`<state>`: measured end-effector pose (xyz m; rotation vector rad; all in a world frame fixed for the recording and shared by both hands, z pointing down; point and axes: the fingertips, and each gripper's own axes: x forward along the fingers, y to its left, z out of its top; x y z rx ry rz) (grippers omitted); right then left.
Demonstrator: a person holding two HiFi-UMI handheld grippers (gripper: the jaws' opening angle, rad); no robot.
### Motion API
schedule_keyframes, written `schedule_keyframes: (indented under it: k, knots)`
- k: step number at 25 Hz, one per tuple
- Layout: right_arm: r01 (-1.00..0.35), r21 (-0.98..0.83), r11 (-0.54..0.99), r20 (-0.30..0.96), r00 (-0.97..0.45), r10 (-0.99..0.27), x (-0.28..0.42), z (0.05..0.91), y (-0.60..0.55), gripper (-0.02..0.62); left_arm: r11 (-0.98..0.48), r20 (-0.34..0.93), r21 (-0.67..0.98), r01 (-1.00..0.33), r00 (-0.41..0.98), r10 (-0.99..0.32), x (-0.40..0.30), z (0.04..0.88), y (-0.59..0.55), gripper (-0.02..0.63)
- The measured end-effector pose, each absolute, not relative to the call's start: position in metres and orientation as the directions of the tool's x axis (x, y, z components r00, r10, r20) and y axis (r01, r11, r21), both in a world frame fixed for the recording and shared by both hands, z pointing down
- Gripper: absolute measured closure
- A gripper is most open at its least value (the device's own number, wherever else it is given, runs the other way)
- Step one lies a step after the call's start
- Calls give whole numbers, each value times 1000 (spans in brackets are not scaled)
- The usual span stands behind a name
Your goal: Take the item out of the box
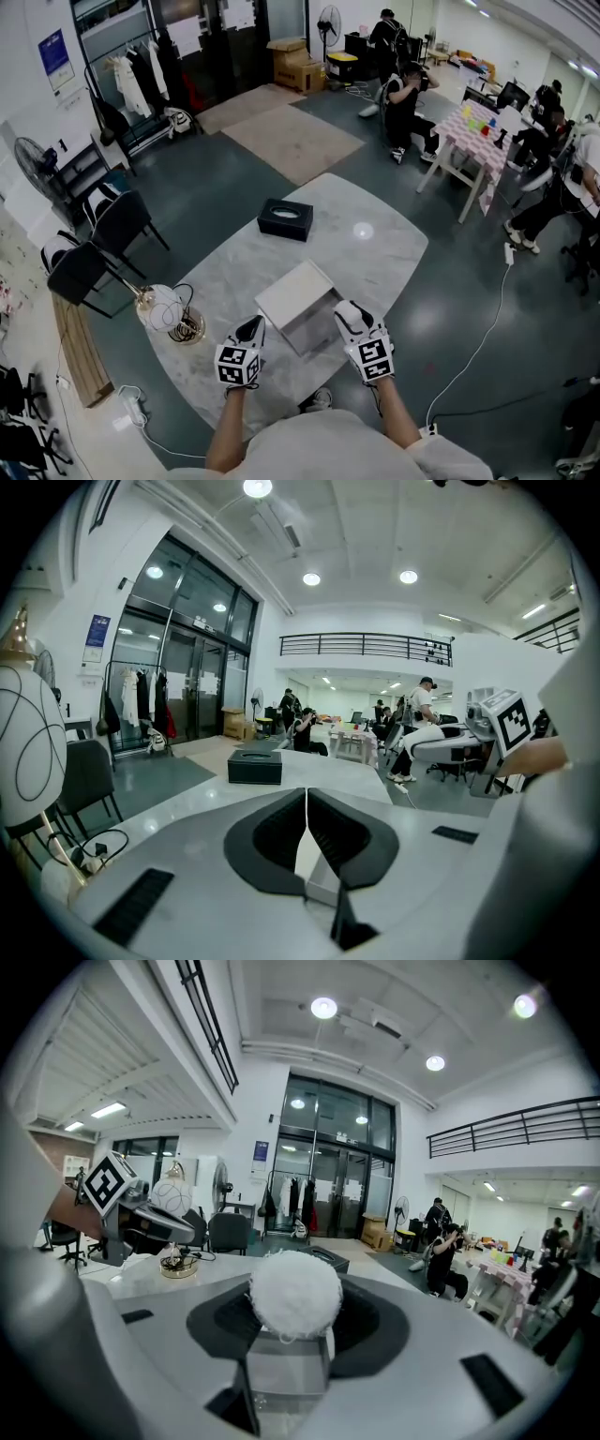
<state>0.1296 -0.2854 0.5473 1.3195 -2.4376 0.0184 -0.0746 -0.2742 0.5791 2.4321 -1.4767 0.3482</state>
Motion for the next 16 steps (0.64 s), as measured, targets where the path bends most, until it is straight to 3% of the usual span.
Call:
schedule_keyframes:
  k: [16]
  knots:
    - [-815,171,553,335,-480,-811,130,553,-285,411,-445,350,107,-889,453,-820,-77,583,-273,588]
